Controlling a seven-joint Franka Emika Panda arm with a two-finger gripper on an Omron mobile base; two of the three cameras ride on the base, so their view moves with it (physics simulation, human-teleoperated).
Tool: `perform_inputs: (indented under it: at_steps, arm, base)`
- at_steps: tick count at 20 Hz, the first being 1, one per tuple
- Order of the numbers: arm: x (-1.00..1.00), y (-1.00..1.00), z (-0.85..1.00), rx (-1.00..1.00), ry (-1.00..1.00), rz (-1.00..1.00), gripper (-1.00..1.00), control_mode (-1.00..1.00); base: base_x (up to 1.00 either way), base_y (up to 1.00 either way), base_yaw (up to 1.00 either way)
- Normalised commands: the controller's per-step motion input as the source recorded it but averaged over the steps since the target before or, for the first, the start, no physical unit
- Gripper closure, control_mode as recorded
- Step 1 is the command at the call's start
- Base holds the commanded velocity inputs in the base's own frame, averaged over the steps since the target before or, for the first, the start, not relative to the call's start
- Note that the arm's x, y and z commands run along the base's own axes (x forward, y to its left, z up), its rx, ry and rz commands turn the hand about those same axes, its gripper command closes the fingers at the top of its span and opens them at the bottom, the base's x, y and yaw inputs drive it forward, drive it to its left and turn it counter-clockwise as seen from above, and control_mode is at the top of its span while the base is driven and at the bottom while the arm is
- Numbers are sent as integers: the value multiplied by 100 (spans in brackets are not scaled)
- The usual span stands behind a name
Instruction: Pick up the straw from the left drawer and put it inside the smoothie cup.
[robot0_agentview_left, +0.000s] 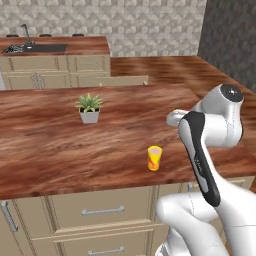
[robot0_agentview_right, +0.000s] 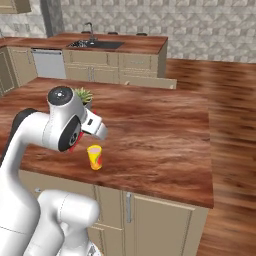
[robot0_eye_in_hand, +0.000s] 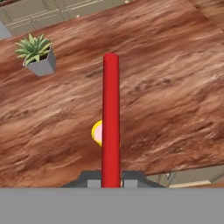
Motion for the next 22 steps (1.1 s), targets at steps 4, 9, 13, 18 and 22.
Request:
perform_inputs:
  at_steps: [4,9,13,18,22]
  arm:
    - [0,4,-9,0,-5,10,100,-100]
    - [0,16,-4,0,-21,38,100,-100]
    - [1,0,0,0,-28,47,100,-100]
    - [6,0,0,0,-33,45,100,-100]
    - [2,1,0,0,-37,35,100,-100]
  base:
    - [0,0,0]
    - [0,0,0]
    - [0,0,0]
    - [0,0,0]
    - [0,0,0]
